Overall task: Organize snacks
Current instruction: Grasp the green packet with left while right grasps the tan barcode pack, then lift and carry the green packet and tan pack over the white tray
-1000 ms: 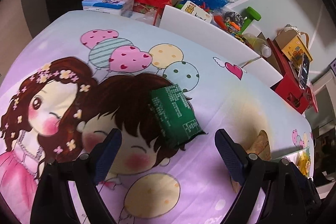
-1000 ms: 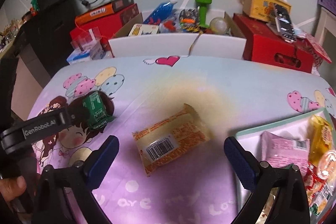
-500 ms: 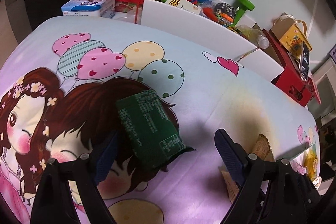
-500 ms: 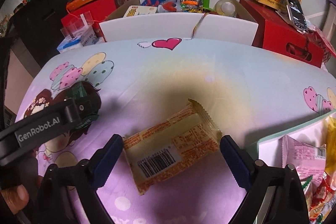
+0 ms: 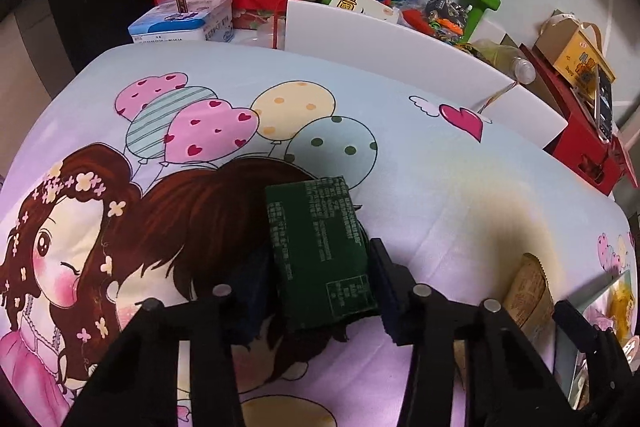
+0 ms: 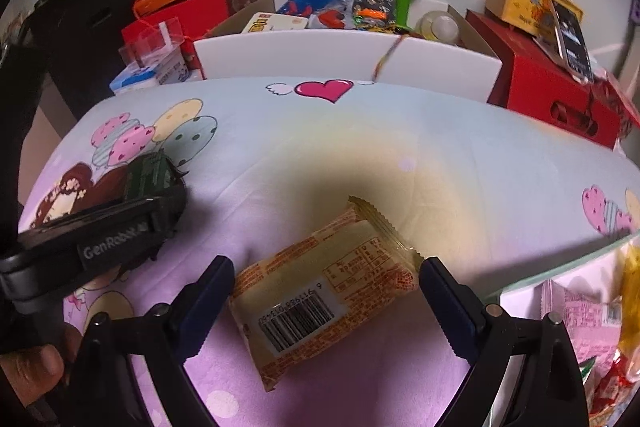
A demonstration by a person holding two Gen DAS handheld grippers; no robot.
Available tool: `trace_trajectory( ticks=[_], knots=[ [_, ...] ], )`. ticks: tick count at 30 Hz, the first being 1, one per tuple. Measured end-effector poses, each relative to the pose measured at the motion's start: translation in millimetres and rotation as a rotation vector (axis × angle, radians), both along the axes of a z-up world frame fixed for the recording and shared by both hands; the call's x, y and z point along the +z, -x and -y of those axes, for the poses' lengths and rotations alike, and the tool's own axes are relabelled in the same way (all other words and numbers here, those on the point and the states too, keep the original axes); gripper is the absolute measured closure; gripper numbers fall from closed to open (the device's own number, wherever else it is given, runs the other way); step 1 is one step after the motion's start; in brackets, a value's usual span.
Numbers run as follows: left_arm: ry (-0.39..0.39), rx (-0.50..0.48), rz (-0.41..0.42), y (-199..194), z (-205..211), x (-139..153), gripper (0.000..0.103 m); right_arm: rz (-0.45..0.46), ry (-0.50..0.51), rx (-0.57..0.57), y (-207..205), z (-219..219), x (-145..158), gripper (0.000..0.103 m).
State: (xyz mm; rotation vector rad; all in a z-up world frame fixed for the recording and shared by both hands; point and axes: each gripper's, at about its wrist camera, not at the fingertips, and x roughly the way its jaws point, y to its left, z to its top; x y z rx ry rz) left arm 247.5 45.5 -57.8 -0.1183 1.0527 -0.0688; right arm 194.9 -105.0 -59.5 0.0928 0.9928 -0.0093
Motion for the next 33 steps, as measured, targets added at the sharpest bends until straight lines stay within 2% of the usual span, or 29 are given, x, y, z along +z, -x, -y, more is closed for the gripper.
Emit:
trace_trajectory(
  ticks=[6, 8, 9, 11, 19, 24, 33],
  knots=[
    [-0.001, 0.000, 0.004, 1, 0, 4, 0.061, -0.051, -0.072, -0.043, 1, 9, -5, 0.010],
    [0.000, 0.000, 0.002, 1, 0, 3, 0.061, -0.074, -0.146, -0.050, 3, 13, -9, 0.020],
    [0.000, -0.001, 0.002, 1, 0, 3, 0.061, -0.067, -0.138, -0.050, 3, 12, -9, 0.021],
    [0.004, -0.005, 0.000, 1, 1, 4, 0.061, -0.057, -0.139, -0.046, 3, 12, -8, 0.034],
    [0.007, -0.021, -0.011, 4, 4, 6, 0.061, -0.019, -0.135, -0.049, 9, 11, 0, 0.052],
    [0.011, -0.031, -0.018, 12, 5, 12, 0.061, 0.004, -0.120, -0.044, 18, 10, 12, 0.055],
    [-0.005, -0.073, 0.020, 39, 8, 44, 0.061, 0.052, -0.108, -0.042, 51, 11, 46, 0.056]
  ],
)
